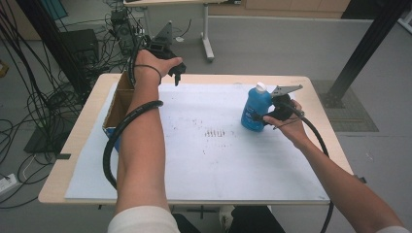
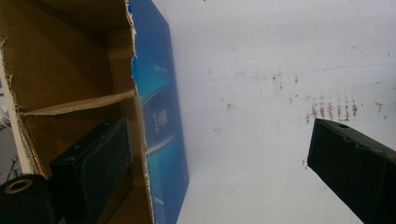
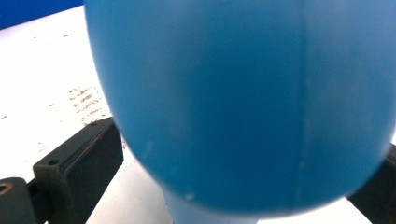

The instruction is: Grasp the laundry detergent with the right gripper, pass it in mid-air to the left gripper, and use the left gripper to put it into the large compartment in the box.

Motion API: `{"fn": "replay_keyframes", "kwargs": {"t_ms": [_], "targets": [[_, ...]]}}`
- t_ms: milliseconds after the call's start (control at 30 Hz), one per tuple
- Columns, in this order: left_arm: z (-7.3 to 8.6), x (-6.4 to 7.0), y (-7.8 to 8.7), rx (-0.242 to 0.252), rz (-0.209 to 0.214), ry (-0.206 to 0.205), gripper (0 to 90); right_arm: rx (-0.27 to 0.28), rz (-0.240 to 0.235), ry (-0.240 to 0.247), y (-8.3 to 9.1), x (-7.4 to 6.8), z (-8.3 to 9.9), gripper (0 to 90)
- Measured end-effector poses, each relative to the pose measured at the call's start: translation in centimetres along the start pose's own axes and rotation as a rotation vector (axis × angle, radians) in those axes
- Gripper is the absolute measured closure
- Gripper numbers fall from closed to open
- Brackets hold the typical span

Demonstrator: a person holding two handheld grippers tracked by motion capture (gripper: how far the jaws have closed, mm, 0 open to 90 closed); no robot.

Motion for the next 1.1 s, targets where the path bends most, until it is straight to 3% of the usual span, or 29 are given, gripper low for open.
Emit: {"fn": "replay_keyframes", "kwargs": {"t_ms": [1100], "targets": [[0.16, -0.18, 0.07, 0.003, 0.0, 0.0, 6.9, 0.05, -0.015, -0.006, -0.29, -0.2, -0.53, 1.8]]}}
Point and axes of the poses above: each handheld gripper's, and its own axes: y roughly backward along the jaws, z roughly out of its underside, x roughly to its right, the point moved 6 cm from there along -y, roughly forward along the jaws, and after that the axes turned 1 degree about y, right-handed, at the moved point
